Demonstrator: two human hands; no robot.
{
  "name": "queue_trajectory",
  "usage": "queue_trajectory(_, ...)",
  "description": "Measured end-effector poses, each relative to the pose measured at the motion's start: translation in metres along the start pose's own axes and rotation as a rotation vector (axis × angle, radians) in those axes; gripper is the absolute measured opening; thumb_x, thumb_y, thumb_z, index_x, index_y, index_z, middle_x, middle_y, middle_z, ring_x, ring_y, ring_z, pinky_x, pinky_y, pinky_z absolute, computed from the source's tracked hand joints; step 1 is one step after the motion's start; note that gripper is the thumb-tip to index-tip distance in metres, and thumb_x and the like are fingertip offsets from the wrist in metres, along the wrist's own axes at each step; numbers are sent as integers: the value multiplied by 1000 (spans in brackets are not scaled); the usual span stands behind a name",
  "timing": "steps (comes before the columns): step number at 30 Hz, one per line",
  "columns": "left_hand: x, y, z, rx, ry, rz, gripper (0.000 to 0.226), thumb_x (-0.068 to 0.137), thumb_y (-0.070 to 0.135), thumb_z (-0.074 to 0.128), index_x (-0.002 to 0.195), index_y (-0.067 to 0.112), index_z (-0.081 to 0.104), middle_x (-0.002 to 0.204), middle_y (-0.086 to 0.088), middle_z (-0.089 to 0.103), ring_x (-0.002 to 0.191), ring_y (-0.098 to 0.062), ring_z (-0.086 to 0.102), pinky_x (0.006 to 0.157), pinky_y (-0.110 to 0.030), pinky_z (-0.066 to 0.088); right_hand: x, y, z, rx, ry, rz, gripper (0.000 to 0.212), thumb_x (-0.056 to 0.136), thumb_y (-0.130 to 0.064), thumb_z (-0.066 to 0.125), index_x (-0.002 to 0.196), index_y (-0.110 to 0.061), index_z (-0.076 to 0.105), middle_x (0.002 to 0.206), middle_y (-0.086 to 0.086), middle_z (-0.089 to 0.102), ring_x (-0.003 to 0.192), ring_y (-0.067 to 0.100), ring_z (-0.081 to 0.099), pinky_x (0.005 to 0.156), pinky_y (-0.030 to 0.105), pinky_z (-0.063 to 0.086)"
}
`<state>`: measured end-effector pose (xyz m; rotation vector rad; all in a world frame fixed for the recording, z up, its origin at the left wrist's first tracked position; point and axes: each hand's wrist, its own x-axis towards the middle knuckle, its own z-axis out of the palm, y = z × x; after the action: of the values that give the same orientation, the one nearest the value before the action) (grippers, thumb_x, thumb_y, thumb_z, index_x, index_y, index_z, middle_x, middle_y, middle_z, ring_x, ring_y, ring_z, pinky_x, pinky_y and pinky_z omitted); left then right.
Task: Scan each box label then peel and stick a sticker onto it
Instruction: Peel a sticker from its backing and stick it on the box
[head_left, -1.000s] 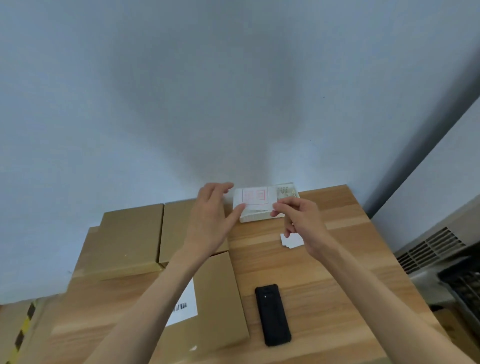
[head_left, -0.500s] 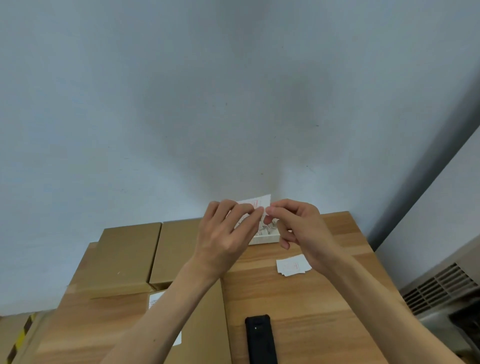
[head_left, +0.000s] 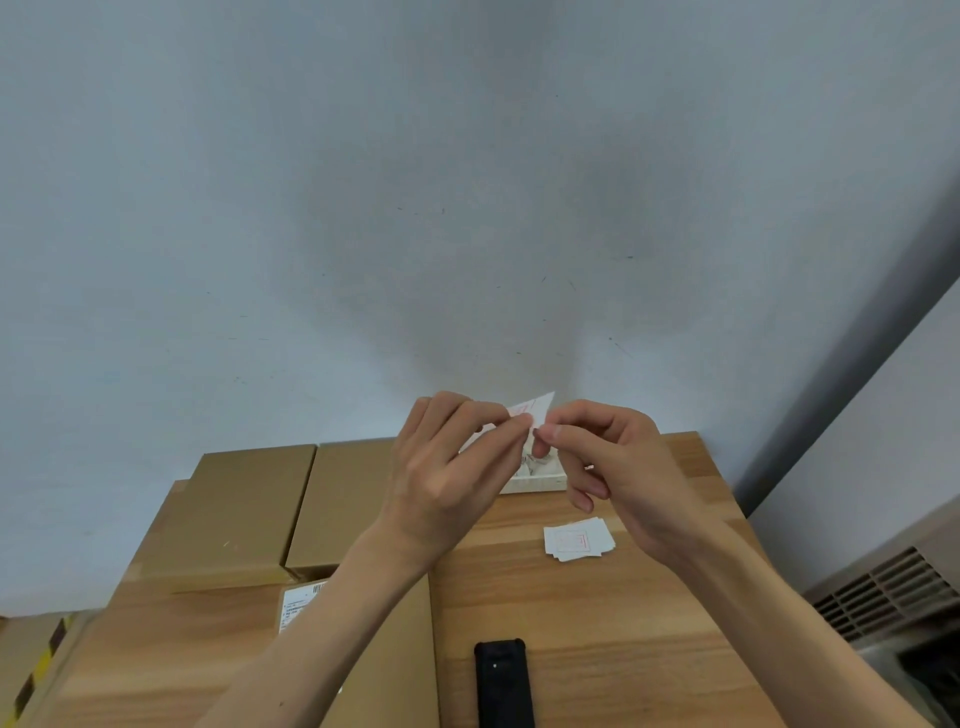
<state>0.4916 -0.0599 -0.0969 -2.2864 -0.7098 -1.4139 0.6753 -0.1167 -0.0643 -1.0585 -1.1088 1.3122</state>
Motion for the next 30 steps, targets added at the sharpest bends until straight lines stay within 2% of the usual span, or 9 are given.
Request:
queue_trajectory(7,11,18,0,-360,-93,-251,10,92,14,73,96,7,80,87,-1,71,79,-19,61,69,-32,48,-9,-6,-9,-56,50,-49,12,92,-8,66,85,-4,75,80,17,70,42,12,31,45,29,37)
queue_trajectory(15,25,26,-12,-465,-126,-345,13,92,18,72,99,10,80,94,3,73,87,-16,62,76,-26,49,-17,-17,-10,-95,56,-126,14,92,-6,65,86,-5,77,80,15,73,42,8,39,49,32,35)
queue_trajectory(18,29,28,-14,-468,-129,-327,14,91,19,73,99,11,81,92,2,73,87,-17,62,76,-26,49,-17,-20,-11,-103,37,-146,17,94,-3,62,84,-3,76,74,6,72,42,9,38,48,31,35)
queue_trajectory(21,31,26,-16,-468,-125,-326,14,90,20,75,99,11,81,92,2,72,87,-17,62,74,-27,50,-17,-21,-12,-128,29,-148,18,95,-1,60,84,-1,75,58,-10,64,42,11,34,49,30,36)
queue_trajectory(23,32,26,-17,-465,-127,-316,15,90,20,75,99,11,81,92,1,72,87,-18,62,73,-29,50,-16,-21,-13,-136,30,-145,18,96,0,58,86,0,74,52,-13,60,43,12,31,49,30,37)
queue_trajectory(25,32,26,-17,-463,-129,-302,14,90,18,74,99,10,81,91,1,72,85,-19,62,73,-28,49,-15,-21,-14,-117,14,-148,21,96,-8,59,85,1,75,53,-5,62,43,17,28,48,32,39)
queue_trajectory(27,32,26,-18,-446,-127,-280,12,90,14,74,98,9,81,90,1,72,83,-20,61,72,-26,48,-15,-23,-14,-101,-1,-133,28,92,-26,65,81,-4,76,68,19,66,43,20,26,48,32,41)
queue_trajectory(28,31,25,-18,-432,-127,-267,11,90,12,74,97,8,81,90,0,71,83,-19,60,72,-26,48,-14,-24,-15,-91,11,-112,31,89,-34,67,79,-6,76,76,26,67,43,21,26,47,32,41)
queue_trajectory(30,30,23,-19,-408,-136,-242,11,91,11,72,97,8,81,90,0,72,84,-17,60,72,-24,47,-12,-25,-17,-52,57,-54,33,85,-37,68,75,-6,74,81,20,69,43,21,24,46,31,39)
